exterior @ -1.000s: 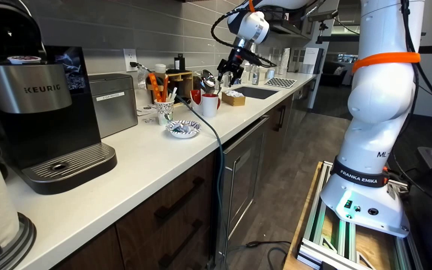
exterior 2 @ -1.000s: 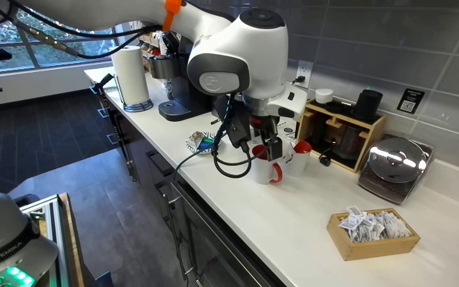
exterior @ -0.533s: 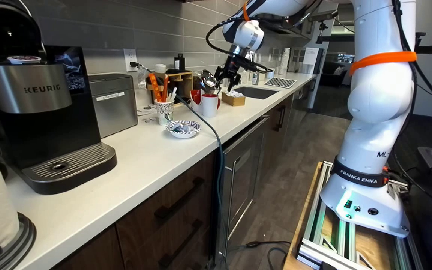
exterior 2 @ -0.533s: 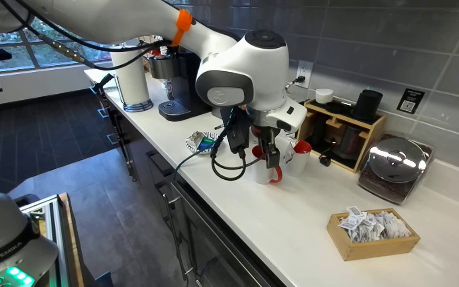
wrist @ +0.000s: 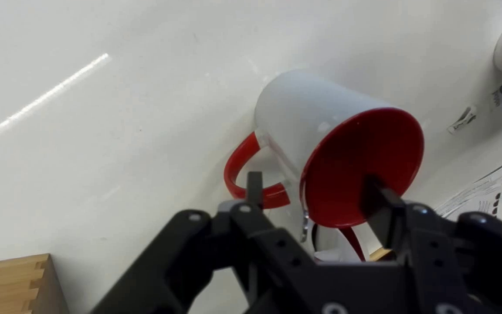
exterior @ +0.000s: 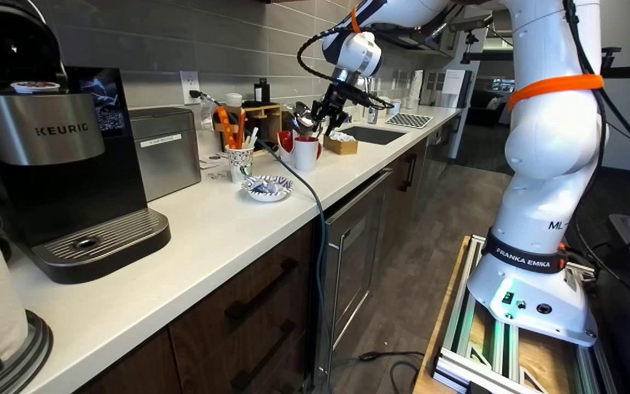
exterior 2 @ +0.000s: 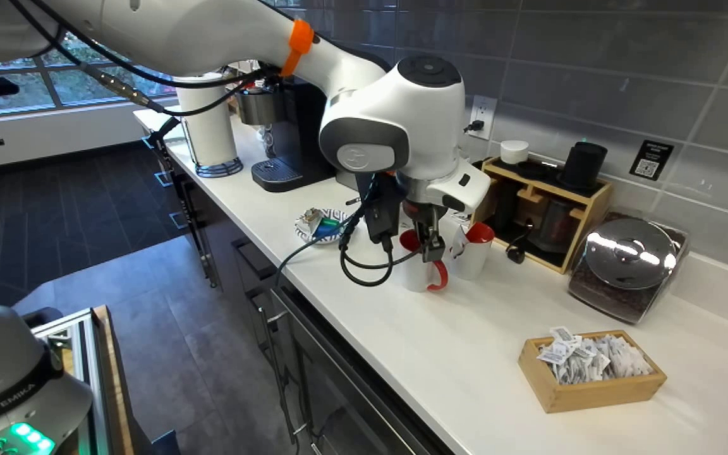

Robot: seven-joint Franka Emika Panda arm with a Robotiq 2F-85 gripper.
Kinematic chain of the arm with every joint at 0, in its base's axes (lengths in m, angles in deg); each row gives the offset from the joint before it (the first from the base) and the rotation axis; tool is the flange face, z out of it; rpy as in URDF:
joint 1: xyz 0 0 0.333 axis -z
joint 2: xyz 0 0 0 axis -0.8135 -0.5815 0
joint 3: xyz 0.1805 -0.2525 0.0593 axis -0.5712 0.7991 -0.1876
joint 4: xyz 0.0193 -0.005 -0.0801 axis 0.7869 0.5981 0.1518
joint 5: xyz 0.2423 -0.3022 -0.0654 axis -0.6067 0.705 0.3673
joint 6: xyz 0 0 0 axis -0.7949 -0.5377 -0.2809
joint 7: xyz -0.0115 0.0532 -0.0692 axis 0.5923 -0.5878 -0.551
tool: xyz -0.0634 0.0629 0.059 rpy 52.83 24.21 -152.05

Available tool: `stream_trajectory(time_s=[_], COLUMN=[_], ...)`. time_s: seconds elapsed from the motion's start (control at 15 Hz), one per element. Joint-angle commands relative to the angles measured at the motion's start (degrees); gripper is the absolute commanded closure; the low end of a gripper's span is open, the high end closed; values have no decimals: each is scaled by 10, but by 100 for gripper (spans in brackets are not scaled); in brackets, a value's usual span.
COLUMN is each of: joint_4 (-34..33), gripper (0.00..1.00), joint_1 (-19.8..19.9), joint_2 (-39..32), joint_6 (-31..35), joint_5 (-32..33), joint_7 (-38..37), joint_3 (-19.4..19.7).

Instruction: Remove the silver spoon from the mug and put it in the paper cup

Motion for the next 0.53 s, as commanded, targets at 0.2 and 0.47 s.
stream_trajectory(time_s=[0.2, 0.47], joint_4=[-31, -32], gripper=[76, 100], joint_1=[22, 19], joint_2=[-16, -6], joint_6=[-14, -26], joint_5=[-25, 2], joint_7=[-10, -28], joint_3=[-15, -7])
